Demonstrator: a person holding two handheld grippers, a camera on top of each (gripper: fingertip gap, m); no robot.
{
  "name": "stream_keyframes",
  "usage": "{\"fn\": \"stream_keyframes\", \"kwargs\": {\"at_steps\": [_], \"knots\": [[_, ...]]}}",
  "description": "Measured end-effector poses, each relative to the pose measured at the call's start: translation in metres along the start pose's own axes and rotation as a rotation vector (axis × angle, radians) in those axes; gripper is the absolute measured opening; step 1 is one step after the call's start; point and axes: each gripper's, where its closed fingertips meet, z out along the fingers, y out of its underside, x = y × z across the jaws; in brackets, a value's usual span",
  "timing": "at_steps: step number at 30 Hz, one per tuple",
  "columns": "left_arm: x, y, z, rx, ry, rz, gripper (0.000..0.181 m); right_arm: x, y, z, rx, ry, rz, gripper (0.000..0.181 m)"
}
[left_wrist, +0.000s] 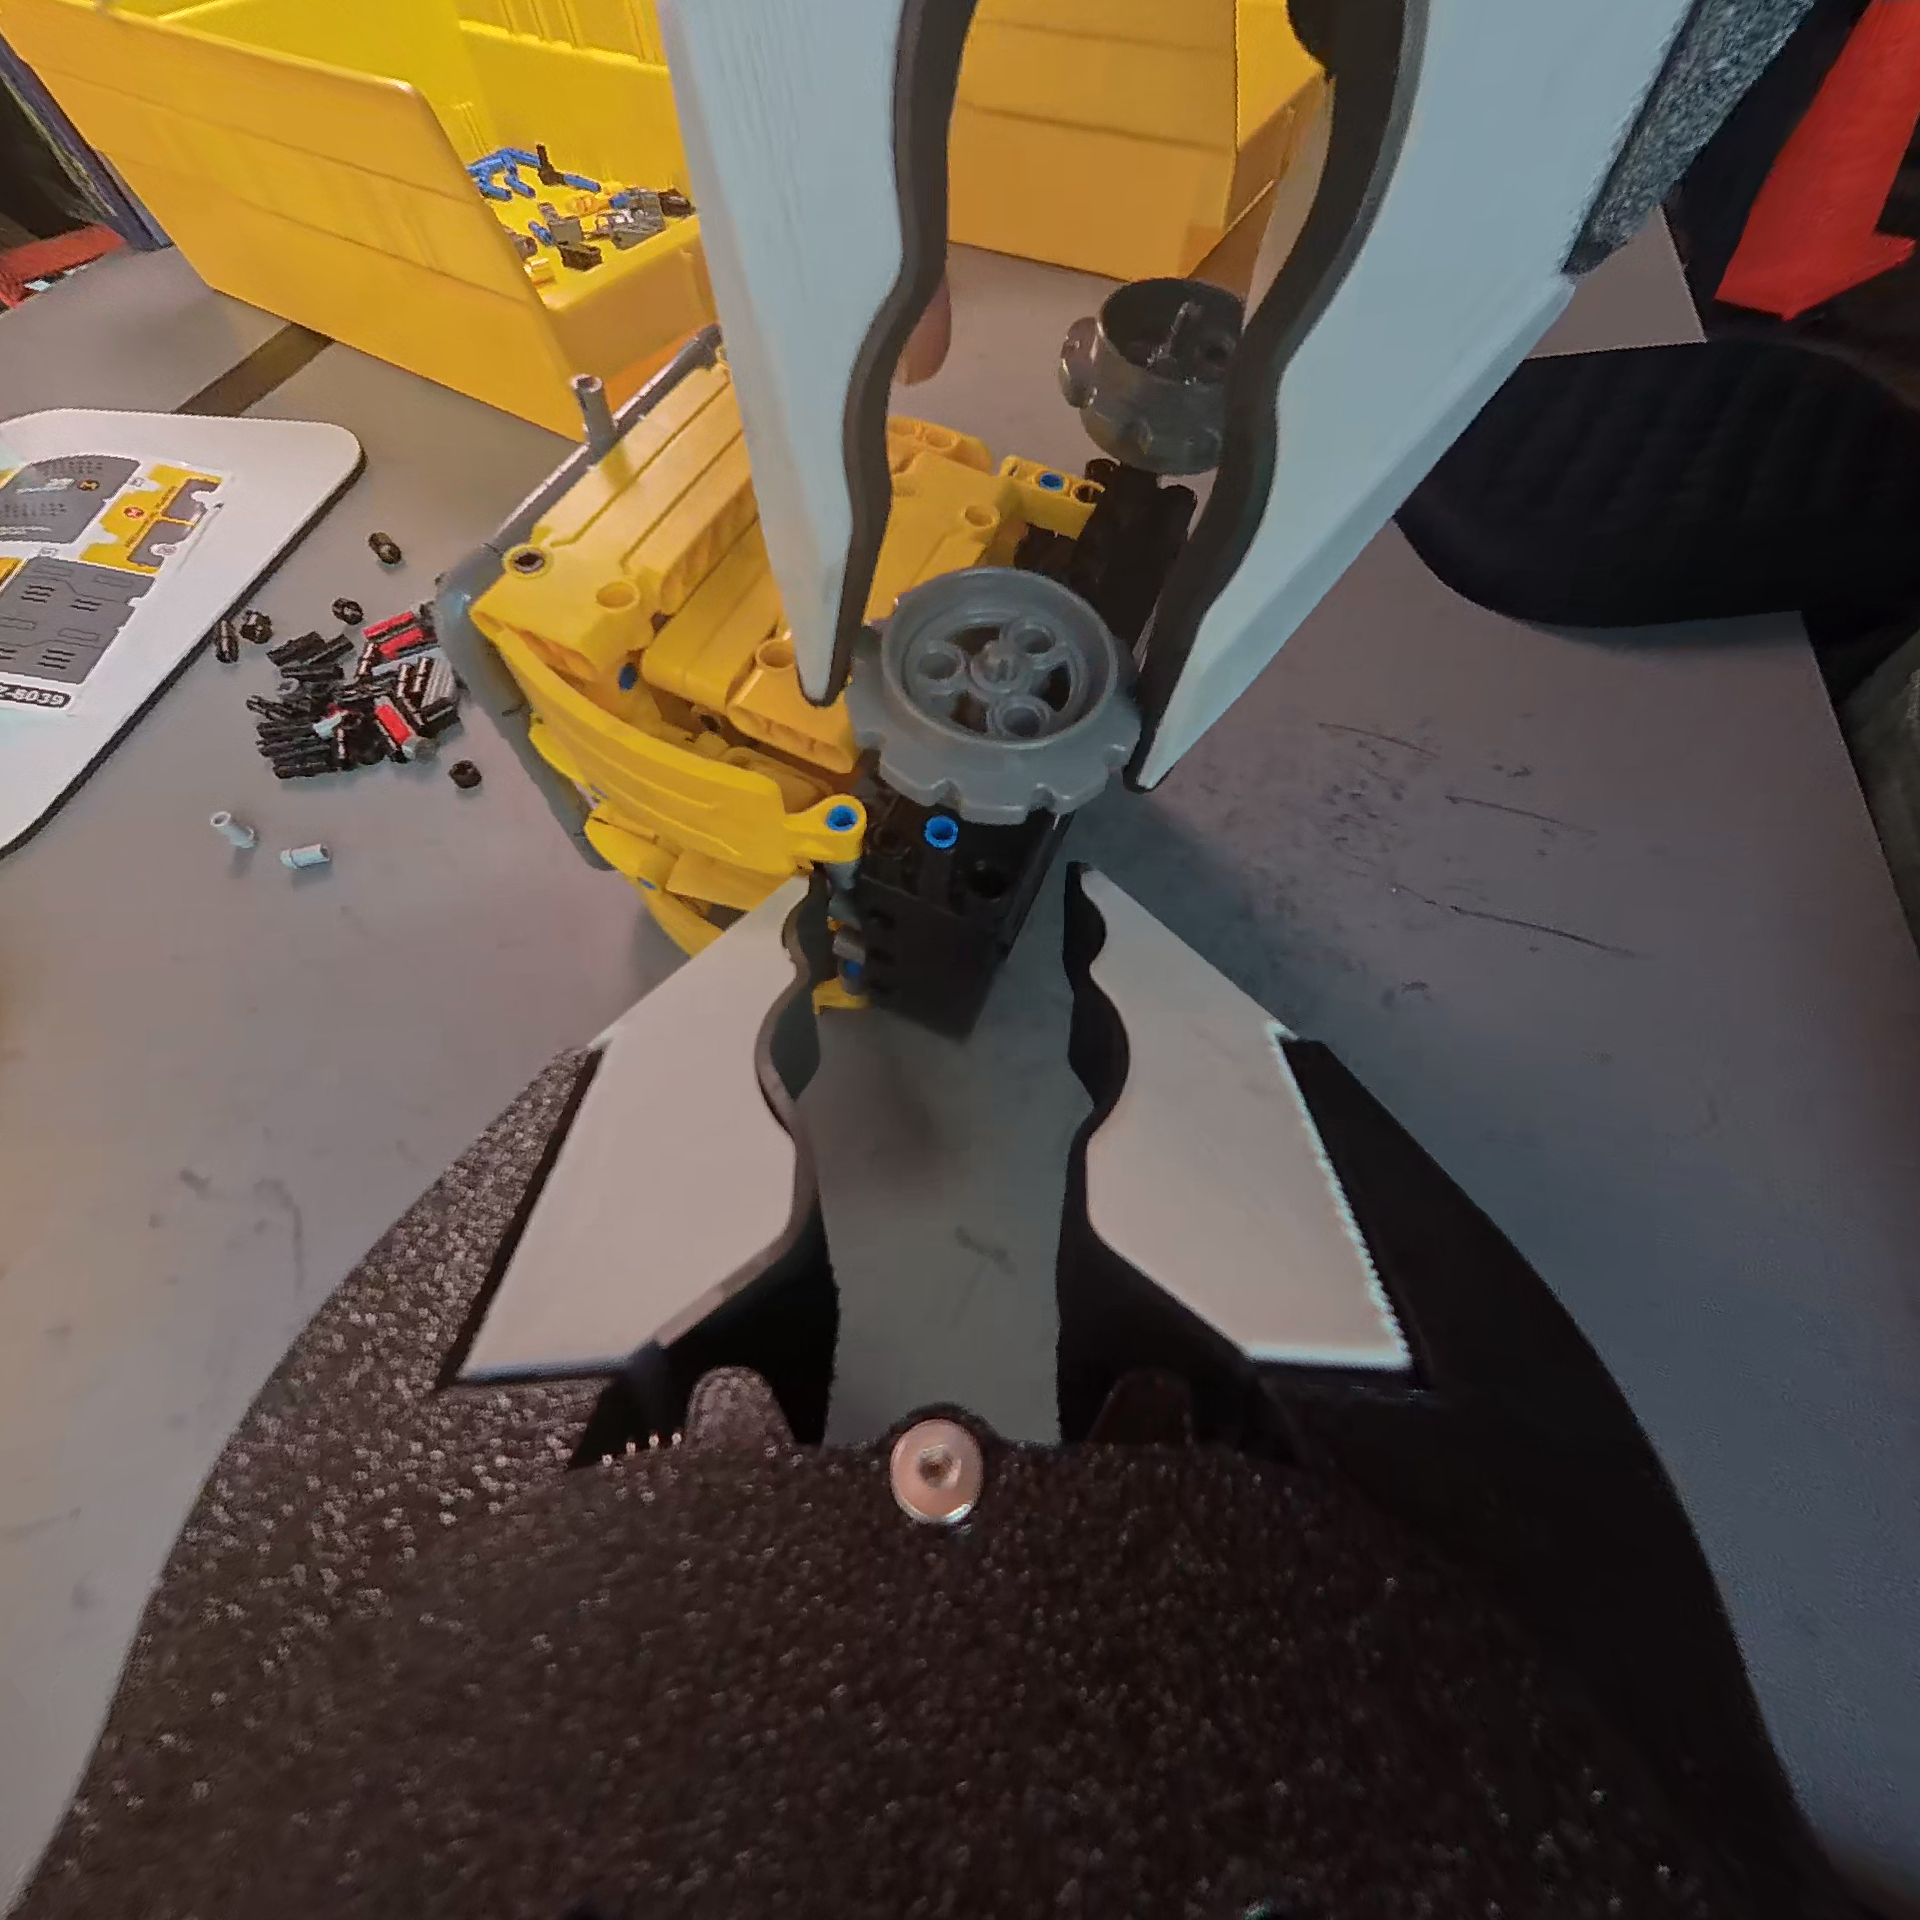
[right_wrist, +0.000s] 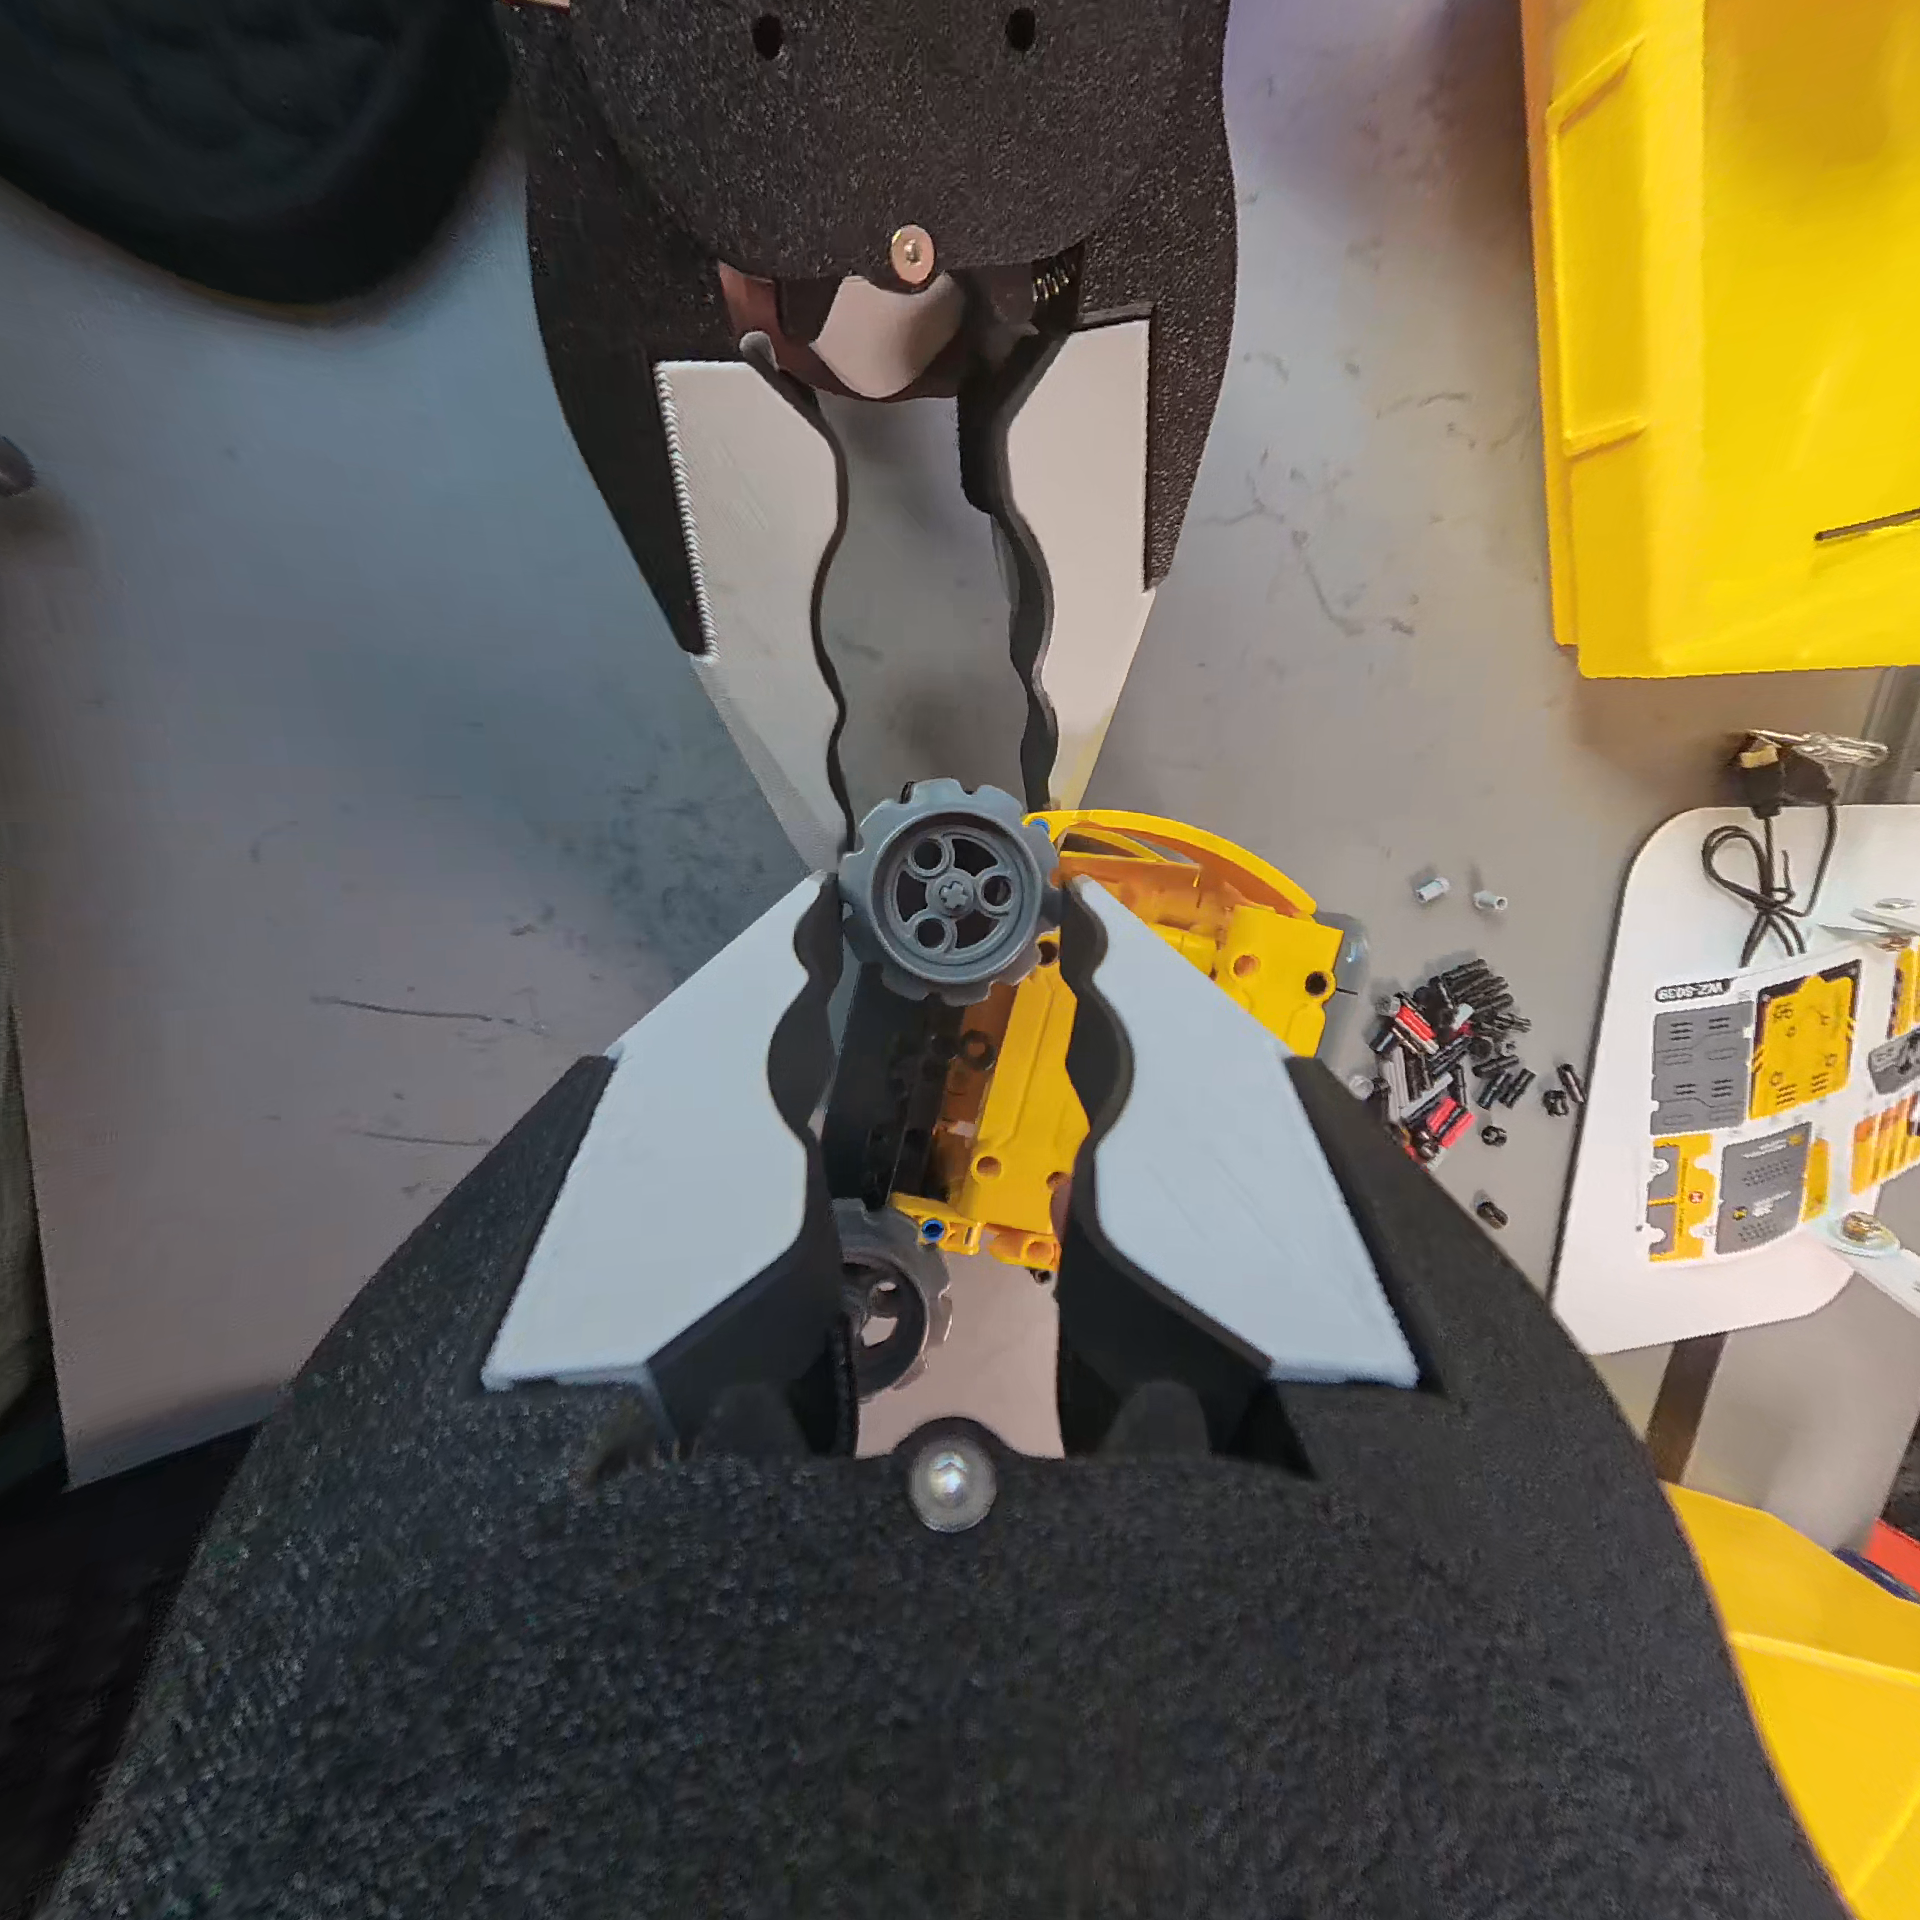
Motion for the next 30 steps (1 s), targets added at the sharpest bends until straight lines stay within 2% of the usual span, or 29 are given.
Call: {"fn": "stream_keyframes", "kwargs": {"at_steps": [1,11,15,18,22,25,26,28,30], "knots": [[-0.001,0.0,0.0,0.002,-0.009,-0.004,0.039,-0.001,0.0,0.0,0.007,-0.001,-0.002,0.041],[0.005,-0.006,-0.002,0.014,-0.002,0.032,0.037,-0.007,0.0,-0.011,0.141,-0.05,-0.019,0.041],[0.003,-0.027,-0.016,0.142,-0.023,0.058,0.037,0.003,0.0,-0.034,0.311,-0.111,0.061,0.041],[0.002,-0.047,-0.029,0.272,-0.047,0.07,0.039,0.011,0.002,-0.051,0.463,-0.175,0.191,0.041],[-0.007,-0.06,-0.041,0.368,-0.117,0.098,0.061,0.014,0.006,-0.061,0.639,-0.28,0.35,0.041],[-0.003,-0.052,-0.032,0.314,-0.051,0.053,0.081,0.012,0.008,-0.064,0.73,-0.342,0.42,0.041],[-0.002,-0.047,-0.027,0.284,-0.032,0.045,0.079,0.012,0.009,-0.064,0.755,-0.355,0.44,0.041],[0.008,-0.045,-0.024,0.281,0.017,0.06,0.057,0.013,0.01,-0.065,0.793,-0.365,0.47,0.041],[0.013,-0.047,-0.024,0.277,0.025,0.083,0.048,0.014,0.012,-0.066,0.823,-0.365,0.492,0.041]]}}
